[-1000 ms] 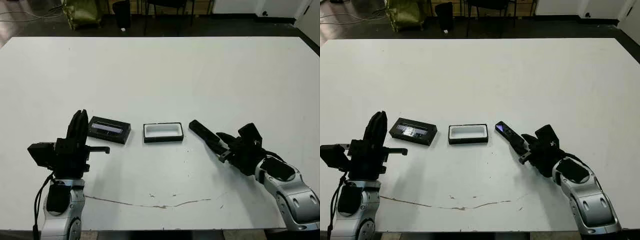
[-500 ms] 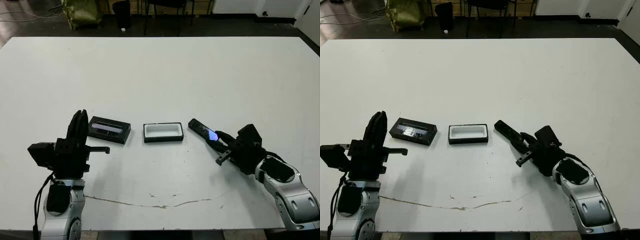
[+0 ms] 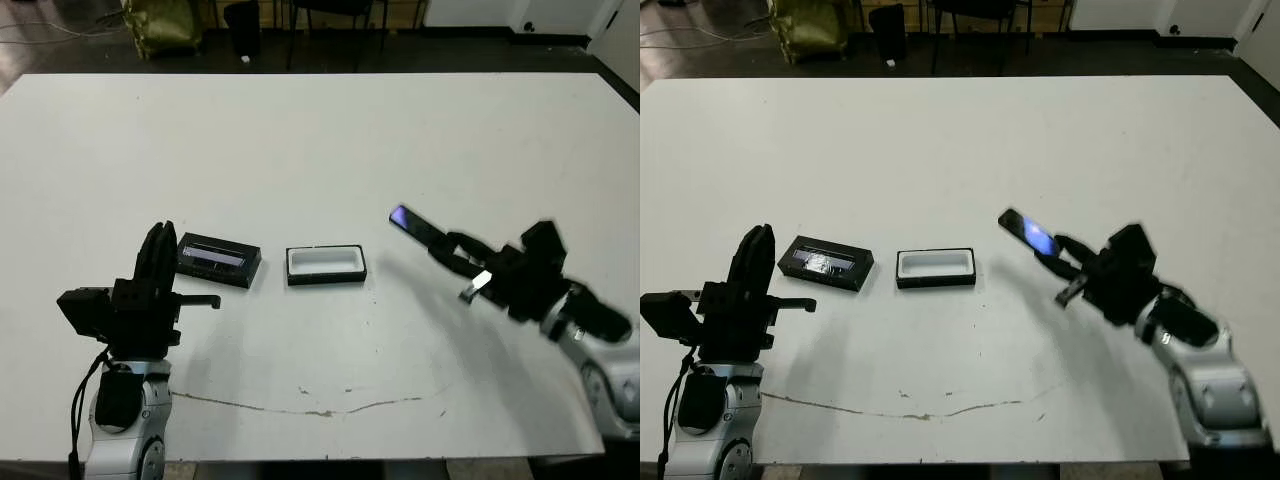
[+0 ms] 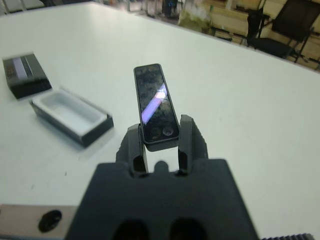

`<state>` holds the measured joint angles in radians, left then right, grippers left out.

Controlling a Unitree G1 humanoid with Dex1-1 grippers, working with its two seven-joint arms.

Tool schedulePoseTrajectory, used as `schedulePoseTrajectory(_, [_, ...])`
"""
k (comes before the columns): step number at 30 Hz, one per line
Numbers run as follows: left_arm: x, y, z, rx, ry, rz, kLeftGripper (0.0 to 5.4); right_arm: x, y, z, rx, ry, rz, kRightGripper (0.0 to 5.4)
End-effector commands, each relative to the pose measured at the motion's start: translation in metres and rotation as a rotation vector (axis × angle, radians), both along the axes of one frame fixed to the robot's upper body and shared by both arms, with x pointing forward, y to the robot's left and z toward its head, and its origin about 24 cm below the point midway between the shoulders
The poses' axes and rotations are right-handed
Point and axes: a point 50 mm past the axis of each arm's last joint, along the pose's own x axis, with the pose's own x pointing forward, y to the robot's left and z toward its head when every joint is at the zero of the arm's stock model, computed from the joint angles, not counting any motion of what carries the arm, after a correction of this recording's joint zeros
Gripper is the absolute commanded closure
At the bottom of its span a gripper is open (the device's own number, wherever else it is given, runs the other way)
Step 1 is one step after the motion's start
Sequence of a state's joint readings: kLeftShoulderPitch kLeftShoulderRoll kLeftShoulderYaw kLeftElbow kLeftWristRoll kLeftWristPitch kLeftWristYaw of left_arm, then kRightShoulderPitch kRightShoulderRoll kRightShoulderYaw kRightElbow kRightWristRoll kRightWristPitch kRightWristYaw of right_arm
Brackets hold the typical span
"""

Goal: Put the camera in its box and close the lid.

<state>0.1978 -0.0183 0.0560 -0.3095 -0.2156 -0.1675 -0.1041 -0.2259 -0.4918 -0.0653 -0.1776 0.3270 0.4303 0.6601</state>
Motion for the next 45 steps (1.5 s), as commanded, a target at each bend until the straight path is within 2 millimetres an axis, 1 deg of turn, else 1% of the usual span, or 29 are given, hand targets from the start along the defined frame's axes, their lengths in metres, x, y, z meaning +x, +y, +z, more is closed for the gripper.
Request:
schedulePoseTrajectory(1, [-0.003, 0.001, -0.006, -0.004, 0.033, 0.006, 5.40, 0.014, -0.001, 0.017, -0.023, 0.003, 0.030, 5.36])
schedulePoseTrajectory(4, [-0.003, 0.002, -0.007, 0.000, 0.034, 0.008, 5.40, 0.028, 0.007, 0.029, -0.053, -0.007, 0.092, 5.36])
schedulePoseTrajectory(6, [-0.003, 0.002, -0.007, 0.001, 0.033, 0.007, 5.40, 0.037, 0.013, 0.037, -0.106, -0.012, 0.146, 5.36])
schedulePoseTrajectory(9, [-0.004, 0.001, -0.007, -0.005, 0.032, 0.005, 5.40, 0.047, 0.024, 0.046, -0.140, 0.003, 0.237, 5.36])
schedulePoseTrajectory(13, [-0.004, 0.001, -0.007, -0.006, 0.030, 0.003, 5.40, 0.056, 0.038, 0.053, -0.211, 0.057, 0.358, 5.36])
schedulePoseTrajectory(17, [-0.005, 0.001, -0.008, -0.007, 0.035, 0.010, 5.40, 0.058, 0.054, 0.054, -0.241, 0.109, 0.472, 5.36])
schedulePoseTrajectory(22, [-0.005, 0.001, -0.008, -0.017, 0.034, 0.008, 5.40, 0.056, 0.067, 0.046, -0.223, 0.166, 0.572, 5.36])
schedulePoseTrajectory(27, [-0.005, 0.001, -0.009, -0.008, 0.033, 0.011, 5.40, 0.053, 0.075, 0.035, -0.236, 0.206, 0.626, 5.36])
schedulePoseTrajectory(32, [-0.005, 0.001, -0.010, 0.000, 0.038, 0.018, 5.40, 0.050, 0.076, 0.027, -0.287, 0.240, 0.639, 5.36])
schedulePoseTrajectory(36, [-0.005, 0.001, -0.010, 0.000, 0.032, 0.012, 5.40, 0.051, 0.075, 0.022, -0.348, 0.263, 0.636, 5.36])
schedulePoseTrajectory(39, [-0.005, 0.000, -0.010, -0.007, 0.037, 0.013, 5.40, 0.052, 0.075, 0.017, -0.362, 0.294, 0.635, 5.36])
schedulePoseTrajectory(45, [-0.005, 0.000, -0.010, -0.009, 0.029, 0.008, 5.40, 0.053, 0.076, 0.009, -0.401, 0.285, 0.660, 5.36])
